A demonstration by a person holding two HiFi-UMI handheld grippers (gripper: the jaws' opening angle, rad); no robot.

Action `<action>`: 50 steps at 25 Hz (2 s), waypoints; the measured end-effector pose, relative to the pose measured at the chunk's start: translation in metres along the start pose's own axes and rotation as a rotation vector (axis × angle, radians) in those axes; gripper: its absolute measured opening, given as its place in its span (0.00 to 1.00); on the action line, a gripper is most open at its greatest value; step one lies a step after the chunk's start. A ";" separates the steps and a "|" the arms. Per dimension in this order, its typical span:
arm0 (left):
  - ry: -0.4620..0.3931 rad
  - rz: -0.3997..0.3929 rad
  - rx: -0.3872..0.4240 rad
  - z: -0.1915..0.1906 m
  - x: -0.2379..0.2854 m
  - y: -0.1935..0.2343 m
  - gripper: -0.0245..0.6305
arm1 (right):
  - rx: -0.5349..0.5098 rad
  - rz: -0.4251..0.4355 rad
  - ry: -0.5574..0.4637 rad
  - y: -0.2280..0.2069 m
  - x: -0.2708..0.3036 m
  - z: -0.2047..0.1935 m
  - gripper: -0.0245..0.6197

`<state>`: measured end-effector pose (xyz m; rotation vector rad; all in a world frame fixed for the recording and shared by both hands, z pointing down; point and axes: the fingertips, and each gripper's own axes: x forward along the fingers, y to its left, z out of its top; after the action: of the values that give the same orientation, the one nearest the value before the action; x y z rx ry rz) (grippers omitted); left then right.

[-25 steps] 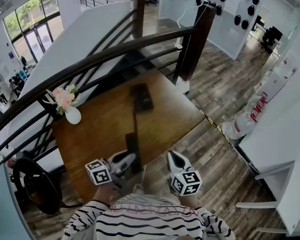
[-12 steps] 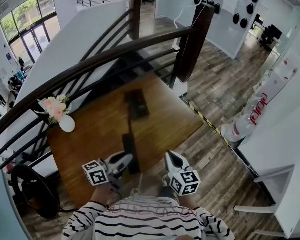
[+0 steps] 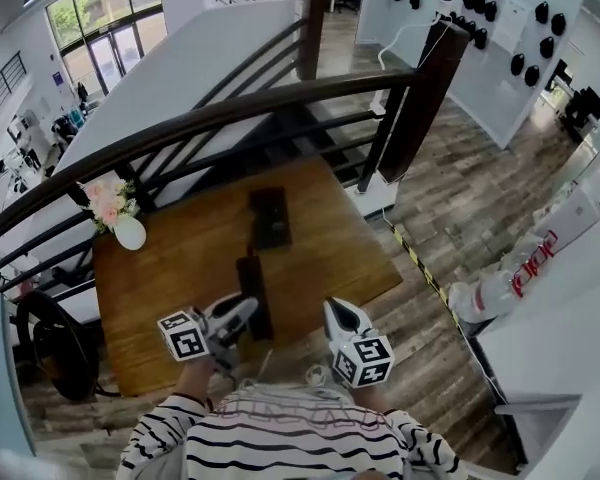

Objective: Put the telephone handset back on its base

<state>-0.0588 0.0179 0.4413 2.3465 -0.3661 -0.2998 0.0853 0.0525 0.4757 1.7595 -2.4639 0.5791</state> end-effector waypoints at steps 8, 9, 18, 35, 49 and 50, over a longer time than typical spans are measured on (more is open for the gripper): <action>-0.085 0.093 0.055 -0.012 0.059 0.002 0.15 | -0.043 0.141 0.025 -0.068 -0.002 0.007 0.04; -0.096 0.101 0.056 -0.012 0.062 0.002 0.15 | -0.046 0.157 0.032 -0.073 -0.001 0.006 0.04; -0.110 0.124 0.060 0.023 0.073 0.017 0.15 | -0.033 0.240 0.068 -0.083 0.030 0.009 0.04; 0.028 0.027 0.081 0.134 0.121 0.097 0.15 | -0.001 0.218 0.092 -0.086 0.135 0.036 0.04; 0.043 0.026 -0.017 0.146 0.135 0.244 0.15 | 0.013 0.164 0.193 -0.090 0.210 0.015 0.04; 0.045 0.028 -0.031 0.144 0.137 0.255 0.15 | 0.014 0.162 0.200 -0.091 0.216 0.015 0.04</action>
<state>-0.0218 -0.2976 0.5034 2.3116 -0.3698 -0.2367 0.0970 -0.1719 0.5426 1.4363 -2.4805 0.7465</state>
